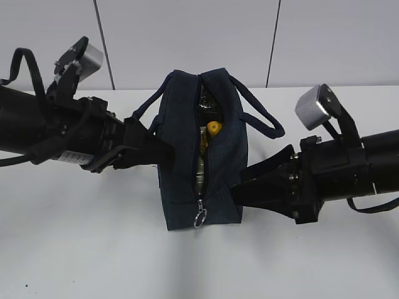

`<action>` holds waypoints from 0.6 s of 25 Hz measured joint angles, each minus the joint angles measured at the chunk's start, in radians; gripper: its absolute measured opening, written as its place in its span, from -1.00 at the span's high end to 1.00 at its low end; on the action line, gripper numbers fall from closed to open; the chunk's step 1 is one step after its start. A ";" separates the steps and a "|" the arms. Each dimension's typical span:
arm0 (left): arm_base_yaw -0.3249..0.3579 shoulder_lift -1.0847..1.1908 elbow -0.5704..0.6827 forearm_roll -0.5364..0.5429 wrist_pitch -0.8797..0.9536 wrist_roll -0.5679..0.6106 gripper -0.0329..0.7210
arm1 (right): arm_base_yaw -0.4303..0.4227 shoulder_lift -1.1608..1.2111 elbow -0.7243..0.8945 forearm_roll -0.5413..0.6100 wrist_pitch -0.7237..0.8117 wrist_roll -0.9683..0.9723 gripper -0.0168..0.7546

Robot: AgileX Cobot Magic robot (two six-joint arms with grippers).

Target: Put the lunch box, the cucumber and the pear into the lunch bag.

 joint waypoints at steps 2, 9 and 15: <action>0.000 0.024 0.000 -0.001 0.000 0.015 0.04 | 0.019 0.000 0.000 0.002 -0.019 -0.043 0.03; 0.000 0.071 -0.009 -0.002 0.012 0.019 0.03 | 0.072 0.029 0.002 0.000 -0.121 -0.125 0.03; 0.000 0.072 -0.030 -0.005 0.048 0.022 0.10 | 0.095 0.175 0.002 0.002 -0.127 -0.143 0.03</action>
